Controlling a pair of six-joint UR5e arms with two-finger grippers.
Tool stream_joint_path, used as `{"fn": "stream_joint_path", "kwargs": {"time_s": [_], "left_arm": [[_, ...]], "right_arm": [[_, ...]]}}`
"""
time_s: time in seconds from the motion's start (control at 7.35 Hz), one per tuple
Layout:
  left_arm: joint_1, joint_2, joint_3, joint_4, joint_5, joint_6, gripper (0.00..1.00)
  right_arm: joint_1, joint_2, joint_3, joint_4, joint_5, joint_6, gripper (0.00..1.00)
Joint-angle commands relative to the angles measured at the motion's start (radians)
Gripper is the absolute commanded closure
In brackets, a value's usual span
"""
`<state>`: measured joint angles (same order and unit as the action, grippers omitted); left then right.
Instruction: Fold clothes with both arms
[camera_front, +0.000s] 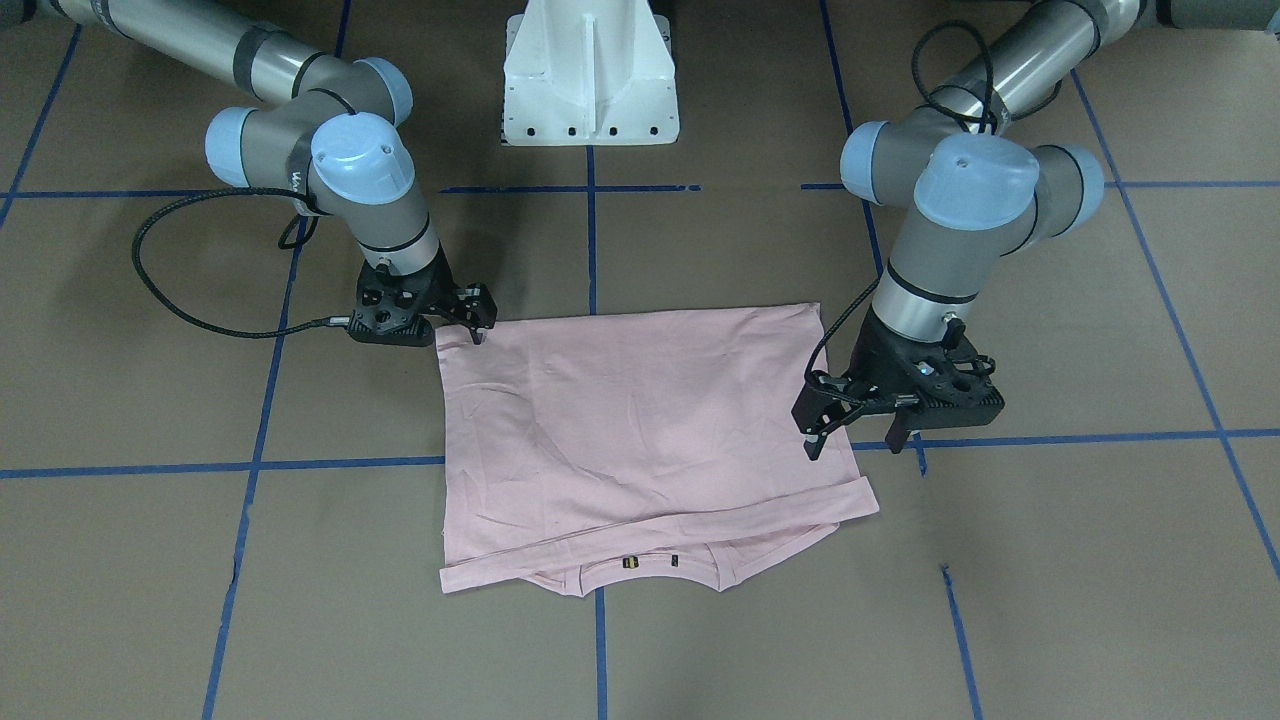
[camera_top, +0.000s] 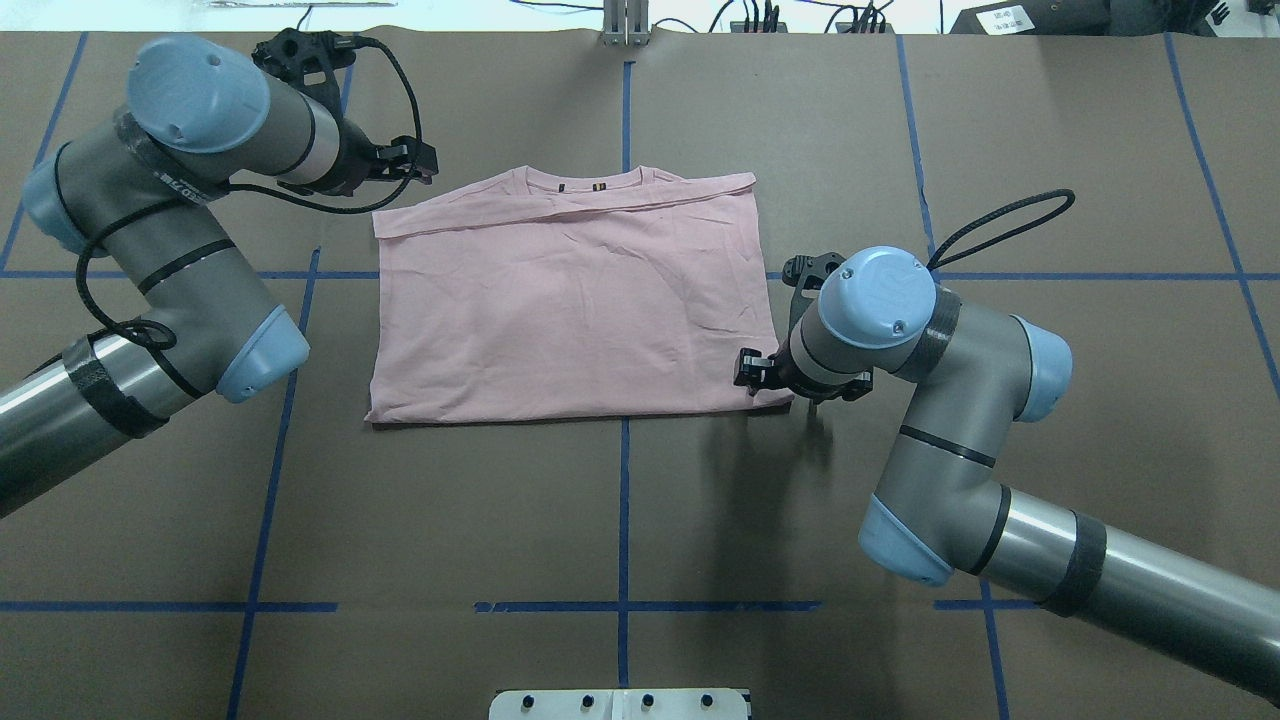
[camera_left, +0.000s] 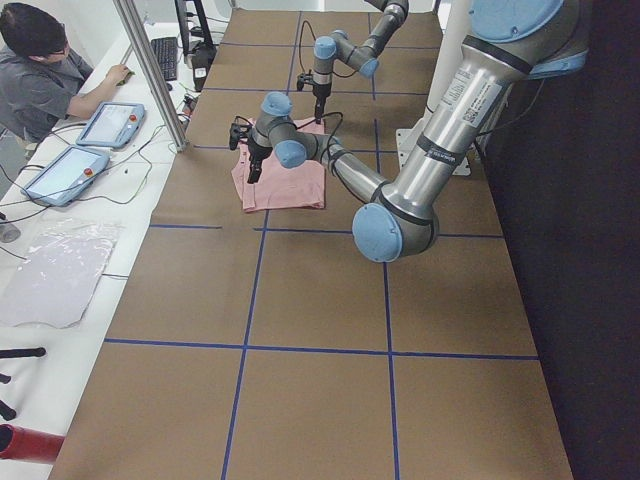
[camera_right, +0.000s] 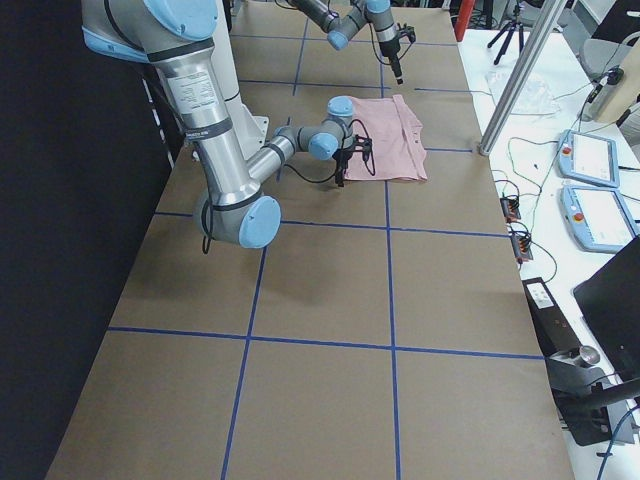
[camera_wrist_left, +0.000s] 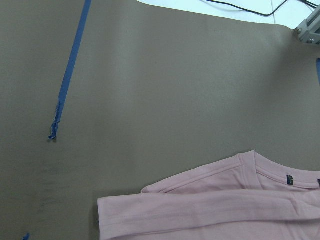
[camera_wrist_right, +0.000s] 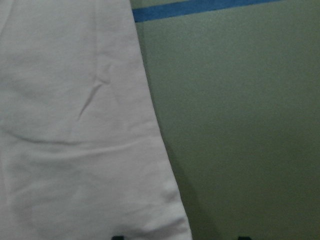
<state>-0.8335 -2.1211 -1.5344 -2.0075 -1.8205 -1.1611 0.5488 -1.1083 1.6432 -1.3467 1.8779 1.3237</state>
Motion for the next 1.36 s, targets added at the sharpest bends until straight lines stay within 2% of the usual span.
{"fn": "stream_joint_path", "kwargs": {"time_s": [0.0,0.41,0.68,0.95,1.22], "left_arm": [[0.001,0.001,0.000,0.000,0.001,0.000,0.00],[0.002,0.001,0.002,0.000,0.003,0.000,0.00],[0.002,0.000,0.000,0.000,0.003,0.000,0.00],[0.004,-0.002,-0.003,0.000,0.003,-0.008,0.00],[0.017,-0.002,-0.013,0.000,0.003,-0.043,0.00]], "right_arm": [[0.000,0.001,0.001,0.001,0.001,-0.003,1.00],[0.000,0.004,0.012,-0.002,0.009,-0.001,1.00],[0.006,-0.020,0.070,-0.011,0.015,-0.001,1.00],[-0.018,-0.201,0.236,-0.009,0.047,-0.001,1.00],[-0.122,-0.399,0.402,-0.009,0.052,0.014,1.00]]}}
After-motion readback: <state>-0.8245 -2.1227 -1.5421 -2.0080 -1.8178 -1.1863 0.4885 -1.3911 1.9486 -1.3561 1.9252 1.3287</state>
